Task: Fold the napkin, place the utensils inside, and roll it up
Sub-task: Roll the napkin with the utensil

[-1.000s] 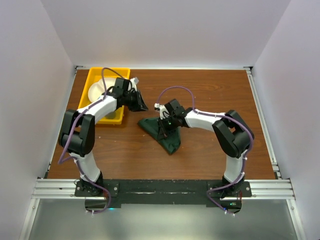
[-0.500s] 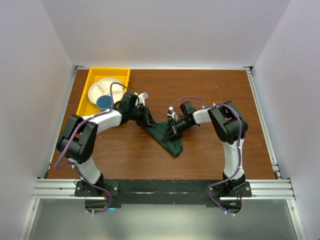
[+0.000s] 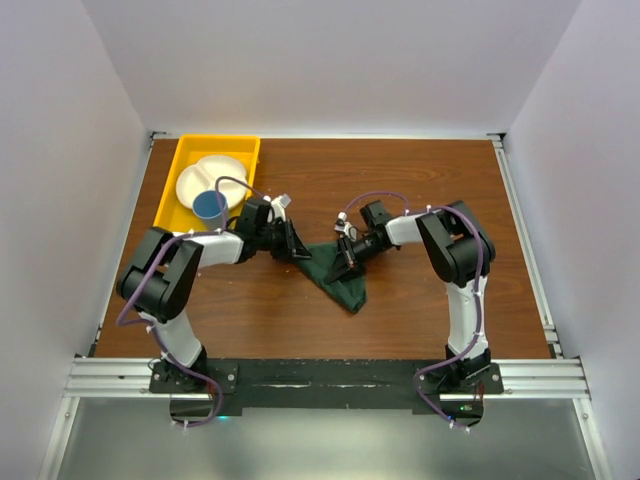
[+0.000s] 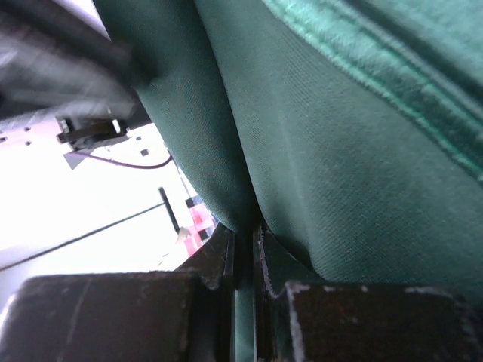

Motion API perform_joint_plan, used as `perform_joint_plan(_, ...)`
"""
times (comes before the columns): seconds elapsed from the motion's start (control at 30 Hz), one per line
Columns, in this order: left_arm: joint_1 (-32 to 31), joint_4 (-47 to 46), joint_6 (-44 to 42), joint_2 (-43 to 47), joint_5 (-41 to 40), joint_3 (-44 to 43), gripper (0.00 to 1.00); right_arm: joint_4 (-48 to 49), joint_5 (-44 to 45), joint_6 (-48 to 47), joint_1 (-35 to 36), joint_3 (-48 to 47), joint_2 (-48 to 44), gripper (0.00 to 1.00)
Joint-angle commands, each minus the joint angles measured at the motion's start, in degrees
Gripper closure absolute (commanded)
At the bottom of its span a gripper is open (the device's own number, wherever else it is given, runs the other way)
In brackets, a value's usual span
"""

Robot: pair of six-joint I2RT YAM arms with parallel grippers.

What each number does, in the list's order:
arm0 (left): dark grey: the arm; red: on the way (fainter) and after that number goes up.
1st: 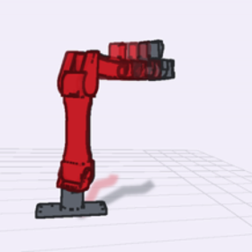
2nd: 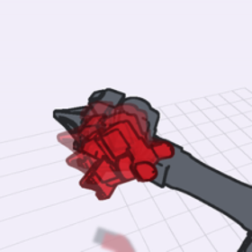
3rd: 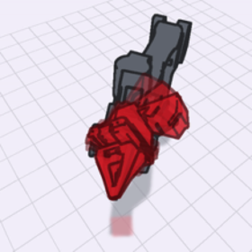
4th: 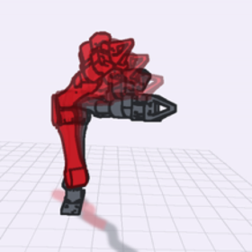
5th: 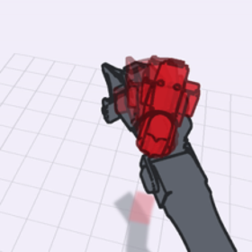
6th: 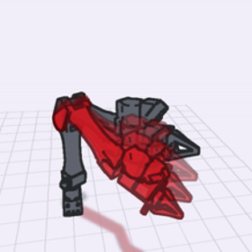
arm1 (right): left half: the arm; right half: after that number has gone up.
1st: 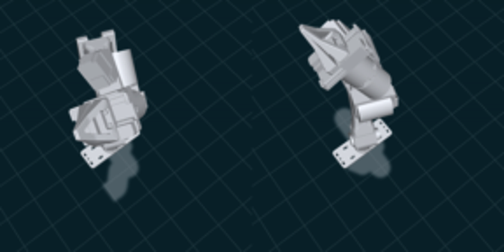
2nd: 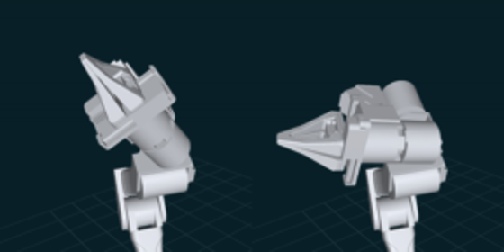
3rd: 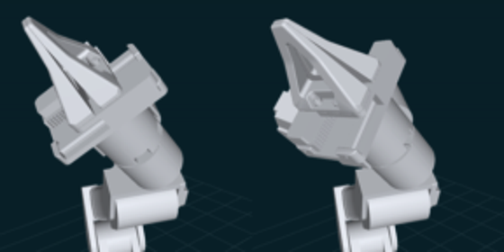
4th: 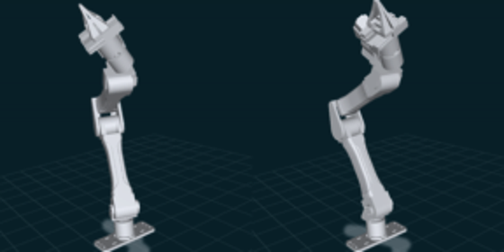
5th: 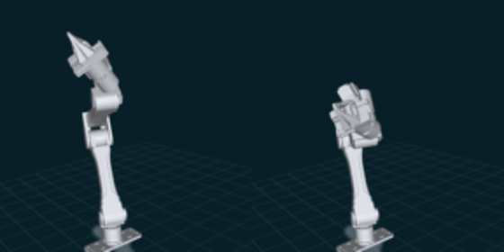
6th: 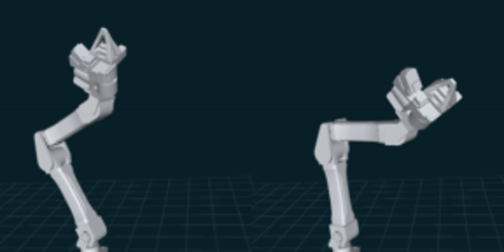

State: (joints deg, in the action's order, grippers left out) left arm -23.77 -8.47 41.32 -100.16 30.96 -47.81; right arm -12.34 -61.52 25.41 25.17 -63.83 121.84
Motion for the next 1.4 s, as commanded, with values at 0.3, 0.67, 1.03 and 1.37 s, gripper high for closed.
perform_joint_plan(0.3, 3.64, -2.17, -6.78, -6.19, -4.33, 3.69, 0.9, -28.87, 24.05, -16.61, 1.72, -10.78, -8.63, 0.56)
perform_joint_plan(0.67, 3.73, -0.76, -7.31, -6.54, -3.54, 2.38, 0.91, -27.4, 37.25, -19.17, 2.87, 0.79, -18.92, 0.52)
perform_joint_plan(1.03, 3.73, 3.72, -7.04, -5.75, -2.22, -2.28, 0.91, -27.39, 55.88, -19.52, 10.68, -1.2, -25.94, 0.54)
perform_joint_plan(1.37, 3.73, 11.98, -7.92, -6.36, -2.05, -7.2, 0.92, -23.44, 60.37, -29.97, 22.02, -10.69, -23.94, 0.32)
